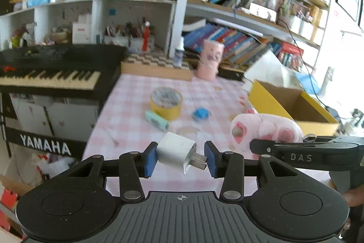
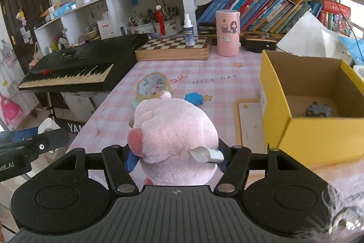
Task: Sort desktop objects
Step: 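Lift the charger plug and plush pig toward the yellow box with both tools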
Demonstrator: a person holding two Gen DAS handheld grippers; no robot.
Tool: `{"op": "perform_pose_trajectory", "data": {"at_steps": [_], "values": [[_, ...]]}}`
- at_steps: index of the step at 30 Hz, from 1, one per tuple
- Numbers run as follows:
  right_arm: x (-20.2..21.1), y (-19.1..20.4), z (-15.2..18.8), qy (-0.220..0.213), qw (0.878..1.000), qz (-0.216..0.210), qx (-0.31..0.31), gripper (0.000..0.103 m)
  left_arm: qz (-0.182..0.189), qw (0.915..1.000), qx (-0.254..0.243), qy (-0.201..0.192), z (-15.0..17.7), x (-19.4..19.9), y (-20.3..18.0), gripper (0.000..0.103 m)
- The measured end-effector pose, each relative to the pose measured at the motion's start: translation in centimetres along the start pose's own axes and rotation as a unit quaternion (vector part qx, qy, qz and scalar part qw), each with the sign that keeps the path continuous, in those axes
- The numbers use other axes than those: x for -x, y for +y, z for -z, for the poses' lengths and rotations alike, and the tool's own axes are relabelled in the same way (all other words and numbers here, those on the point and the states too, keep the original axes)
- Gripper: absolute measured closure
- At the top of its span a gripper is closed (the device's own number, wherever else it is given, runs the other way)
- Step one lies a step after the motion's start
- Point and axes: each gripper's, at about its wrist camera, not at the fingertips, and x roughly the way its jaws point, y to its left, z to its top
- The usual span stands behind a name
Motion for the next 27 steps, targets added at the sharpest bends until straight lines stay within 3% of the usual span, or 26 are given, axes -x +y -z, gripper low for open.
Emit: {"op": "perform_pose_trajectory", "data": {"at_steps": [4,15,27], "values": [[1.9,-0.1,2.2,0.01,0.999,0.037,-0.007,0.042,0.019,0.9997,-0.013,0.013,1.4,1.2,-0.8,0.061],[6.6,-2.2,6.6,0.023,0.994,0.073,-0.072,0.042,0.093,0.9936,-0.049,0.041,3.6,1.6,-4.5,0.06],[11.3,-7.4,9.4,0.019,0.975,0.161,-0.153,0.042,0.186,0.9748,-0.108,0.059,3.8,-0.4,-10.5,0.06]]}}
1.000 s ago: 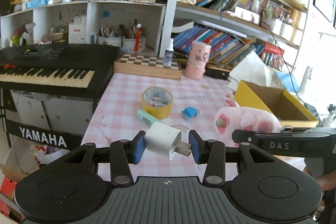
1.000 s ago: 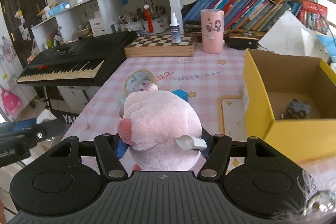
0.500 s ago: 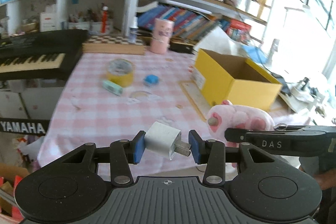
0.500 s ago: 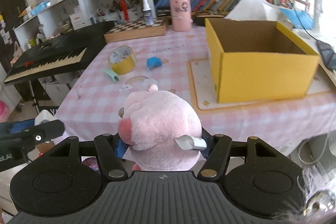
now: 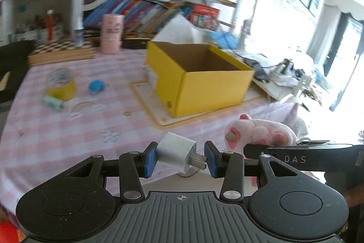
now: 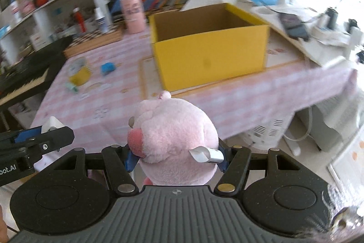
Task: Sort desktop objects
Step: 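Lift the charger plug and plush pig toward the yellow box with both tools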
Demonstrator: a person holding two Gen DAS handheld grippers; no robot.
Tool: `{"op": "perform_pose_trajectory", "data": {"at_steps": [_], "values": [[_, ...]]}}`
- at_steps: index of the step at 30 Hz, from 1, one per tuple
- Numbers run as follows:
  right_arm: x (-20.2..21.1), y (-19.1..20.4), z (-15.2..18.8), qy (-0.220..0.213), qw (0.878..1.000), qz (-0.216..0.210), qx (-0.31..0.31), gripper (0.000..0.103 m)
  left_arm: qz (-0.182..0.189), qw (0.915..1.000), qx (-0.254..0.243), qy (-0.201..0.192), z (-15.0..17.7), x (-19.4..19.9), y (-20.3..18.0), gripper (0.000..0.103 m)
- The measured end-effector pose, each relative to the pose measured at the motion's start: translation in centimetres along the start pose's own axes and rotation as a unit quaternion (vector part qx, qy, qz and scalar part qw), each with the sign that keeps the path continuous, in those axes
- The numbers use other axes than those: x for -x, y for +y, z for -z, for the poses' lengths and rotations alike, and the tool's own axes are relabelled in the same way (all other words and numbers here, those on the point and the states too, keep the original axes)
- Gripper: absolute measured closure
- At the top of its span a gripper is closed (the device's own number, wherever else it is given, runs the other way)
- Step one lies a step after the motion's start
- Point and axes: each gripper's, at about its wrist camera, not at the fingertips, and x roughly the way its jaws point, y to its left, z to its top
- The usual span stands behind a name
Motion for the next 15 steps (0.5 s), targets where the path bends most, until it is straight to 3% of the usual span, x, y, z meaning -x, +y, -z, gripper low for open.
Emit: {"op": "perform_pose_trajectory", "data": {"at_steps": [15], "values": [[-0.5,-5.3,-1.9,-0.002,0.999,0.038,-0.036,0.042,0.039,0.9987,-0.031,0.011,-2.3,-4.6,-3.7,0.06]]}}
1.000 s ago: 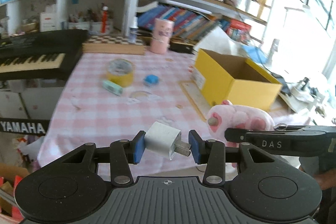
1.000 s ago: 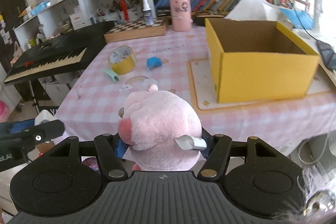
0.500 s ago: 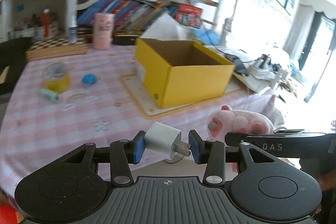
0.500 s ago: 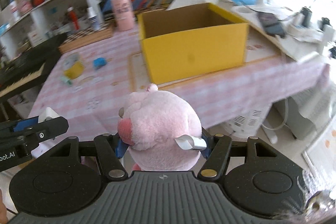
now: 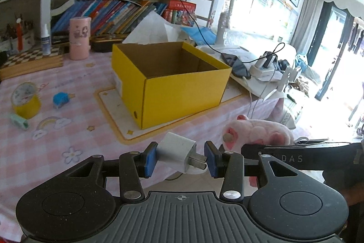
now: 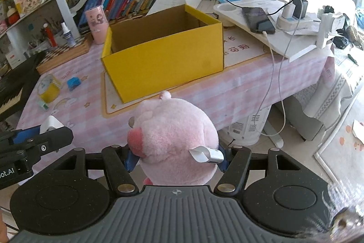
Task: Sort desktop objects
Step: 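Lift the charger plug and plush pig toward the yellow box with both tools, then lower both tools into the box and open both grippers to release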
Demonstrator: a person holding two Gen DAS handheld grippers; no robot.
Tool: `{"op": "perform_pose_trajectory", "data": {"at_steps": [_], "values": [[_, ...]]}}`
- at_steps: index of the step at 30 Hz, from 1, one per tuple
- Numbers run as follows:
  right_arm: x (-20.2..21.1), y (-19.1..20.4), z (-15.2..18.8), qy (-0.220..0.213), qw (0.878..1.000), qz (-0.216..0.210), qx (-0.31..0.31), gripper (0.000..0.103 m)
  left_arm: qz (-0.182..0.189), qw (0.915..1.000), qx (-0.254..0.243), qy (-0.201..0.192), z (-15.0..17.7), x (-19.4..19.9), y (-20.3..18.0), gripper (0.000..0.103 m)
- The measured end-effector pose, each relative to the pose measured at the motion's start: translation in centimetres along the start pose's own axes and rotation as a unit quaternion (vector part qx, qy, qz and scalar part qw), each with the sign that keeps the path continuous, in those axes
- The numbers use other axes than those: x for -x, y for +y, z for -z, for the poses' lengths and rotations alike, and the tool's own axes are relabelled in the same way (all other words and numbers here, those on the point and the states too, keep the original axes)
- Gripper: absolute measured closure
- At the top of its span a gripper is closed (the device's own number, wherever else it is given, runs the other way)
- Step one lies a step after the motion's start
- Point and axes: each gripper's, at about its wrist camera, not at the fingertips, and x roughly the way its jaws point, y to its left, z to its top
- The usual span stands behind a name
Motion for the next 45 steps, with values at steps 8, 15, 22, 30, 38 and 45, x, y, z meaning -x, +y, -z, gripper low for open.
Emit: {"op": "perform_pose_trajectory", "data": {"at_steps": [8,15,22,30,38,45], "values": [[-1.7,-2.2,-1.8,0.01,1.0,0.014,-0.003,0.042,0.016,0.9998,-0.009,0.0,-1.4,-2.7,-1.3,0.06],[-2.9,-4.5,-3.9,-0.002,1.0,0.015,-0.011,0.042,0.022,0.9987,-0.033,-0.033,-3.8,-4.4,-2.8,0.06],[-4.0,-6.8,-7.0,-0.034,0.999,0.016,-0.014,0.042,0.004,0.9977,-0.032,-0.06,-7.3,-7.1,-3.4,0.06],[-5.7,-9.0,-9.9,-0.05,0.999,0.001,-0.003,0.042,-0.029,0.9965,-0.034,-0.07,-10.2,-10.2,-3.8,0.06],[-6.7,-9.6,-16.0,-0.124,0.991,-0.037,0.028,0.042,-0.079,0.9942,-0.023,-0.069,-13.1,-14.3,-3.0,0.06],[-10.2,-6.7,-20.8,-0.125,0.983,-0.102,0.089,0.042,-0.121,0.9926,0.007,-0.009,-13.3,-19.4,-1.8,0.06]]}}
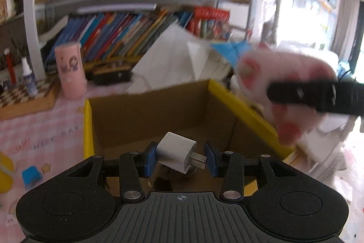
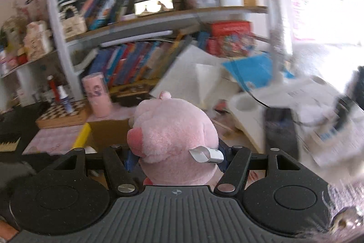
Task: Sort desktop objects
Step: 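Lower both tools into the box and open both grippers to release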
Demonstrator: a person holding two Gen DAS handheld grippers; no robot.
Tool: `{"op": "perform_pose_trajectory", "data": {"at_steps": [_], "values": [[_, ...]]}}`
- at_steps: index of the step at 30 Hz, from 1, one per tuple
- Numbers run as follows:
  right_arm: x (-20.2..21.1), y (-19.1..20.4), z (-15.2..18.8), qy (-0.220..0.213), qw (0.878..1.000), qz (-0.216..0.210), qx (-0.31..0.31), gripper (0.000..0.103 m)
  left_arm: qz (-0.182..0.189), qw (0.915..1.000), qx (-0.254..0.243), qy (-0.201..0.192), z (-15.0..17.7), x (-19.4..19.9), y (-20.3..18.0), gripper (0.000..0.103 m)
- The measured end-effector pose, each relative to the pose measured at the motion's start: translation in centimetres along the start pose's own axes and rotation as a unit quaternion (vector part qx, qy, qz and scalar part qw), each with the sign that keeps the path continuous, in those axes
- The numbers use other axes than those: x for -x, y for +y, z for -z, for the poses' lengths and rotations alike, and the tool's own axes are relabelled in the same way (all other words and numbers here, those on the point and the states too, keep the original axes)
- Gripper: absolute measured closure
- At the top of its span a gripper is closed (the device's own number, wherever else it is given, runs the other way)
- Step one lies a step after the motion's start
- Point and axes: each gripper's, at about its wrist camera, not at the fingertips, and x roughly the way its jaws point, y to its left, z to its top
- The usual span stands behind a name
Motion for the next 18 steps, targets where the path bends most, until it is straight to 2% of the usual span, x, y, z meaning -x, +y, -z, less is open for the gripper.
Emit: {"op": "perform_pose_trajectory", "data": {"at_steps": [3,9,18], "values": [[-3.0,0.7,-0.9,0.02,0.999,-0.024,0.022,0.042,-0.006,0.9996,0.008,0.025,0.3,-1.3,0.1,0.06],[-9.4,2.3,-1.6,0.095,0.991,-0.059,0.076,0.042,-0.009,0.9974,0.024,0.068,0.9,-2.9,0.1,0.06],[-15.6,4.3,-1.3,0.166,0.973,-0.074,0.14,0.041,0.005,0.9951,0.05,0.085,0.8,-3.5,0.6,0.06]]}}
